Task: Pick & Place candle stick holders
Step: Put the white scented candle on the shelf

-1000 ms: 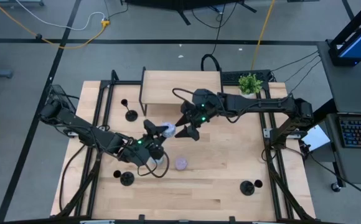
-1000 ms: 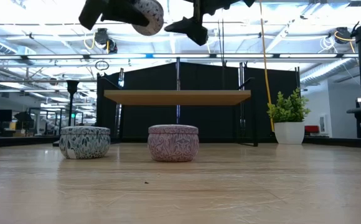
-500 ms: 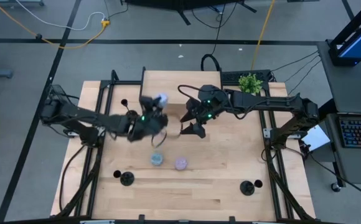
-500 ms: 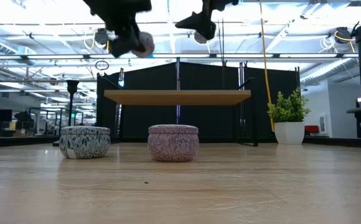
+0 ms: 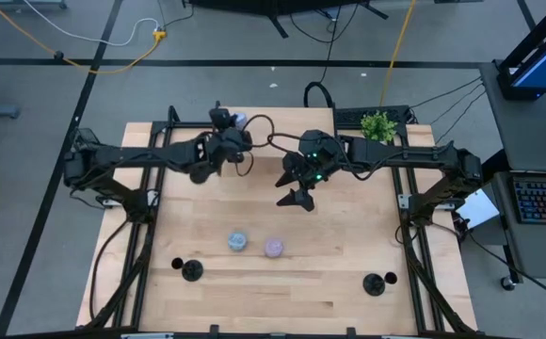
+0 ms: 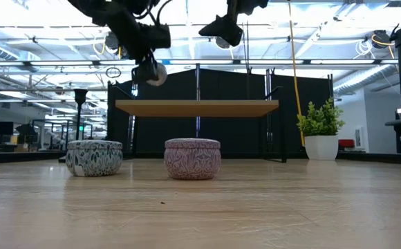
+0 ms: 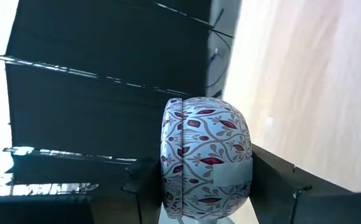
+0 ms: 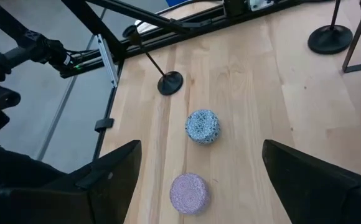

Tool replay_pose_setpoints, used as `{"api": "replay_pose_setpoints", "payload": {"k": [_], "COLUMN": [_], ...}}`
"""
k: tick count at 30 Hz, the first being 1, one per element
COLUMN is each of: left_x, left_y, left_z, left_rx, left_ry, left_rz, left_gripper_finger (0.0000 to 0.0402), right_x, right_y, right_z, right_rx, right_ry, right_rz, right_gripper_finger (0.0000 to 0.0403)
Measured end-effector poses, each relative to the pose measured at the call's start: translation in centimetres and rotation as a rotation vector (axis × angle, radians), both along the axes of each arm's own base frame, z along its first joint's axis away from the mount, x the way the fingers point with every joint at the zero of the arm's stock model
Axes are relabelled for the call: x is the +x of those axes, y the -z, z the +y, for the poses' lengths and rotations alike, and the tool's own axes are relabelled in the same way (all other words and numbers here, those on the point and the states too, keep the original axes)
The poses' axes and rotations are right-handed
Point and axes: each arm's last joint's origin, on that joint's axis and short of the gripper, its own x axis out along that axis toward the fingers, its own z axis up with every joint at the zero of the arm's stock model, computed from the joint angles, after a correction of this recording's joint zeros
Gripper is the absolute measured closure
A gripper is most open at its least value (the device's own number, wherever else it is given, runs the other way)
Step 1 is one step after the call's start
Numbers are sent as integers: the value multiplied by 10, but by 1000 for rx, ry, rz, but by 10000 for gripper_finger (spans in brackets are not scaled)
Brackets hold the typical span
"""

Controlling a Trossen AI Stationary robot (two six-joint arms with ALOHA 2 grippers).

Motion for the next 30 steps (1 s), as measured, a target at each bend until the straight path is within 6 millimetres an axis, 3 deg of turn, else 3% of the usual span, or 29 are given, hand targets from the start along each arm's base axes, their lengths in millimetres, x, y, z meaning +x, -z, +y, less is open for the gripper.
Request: {"api": "replay_pose_setpoints", "payload": {"k": [10, 16, 24, 30], "left_x": [2, -6, -11, -13], "left_y": [19, 23, 25, 26], "left_z": [19, 27, 36, 39], "left_rx": [-34, -58, -81, -107], "left_ry": [-25, -60, -78, -62], "left_rz": [101, 159, 175, 169], "left_gripper_finger": [195, 212, 185, 195], "right_x": [0, 0, 0, 0], "right_y": [0, 0, 0, 0], "right_z": [0, 0, 0, 0], "right_rx": [7, 15, 15, 15], "right_ry": [4, 9, 9, 10], "right_rz": [7, 10, 10, 10], "right_gripper_finger": [78, 78, 78, 78]}}
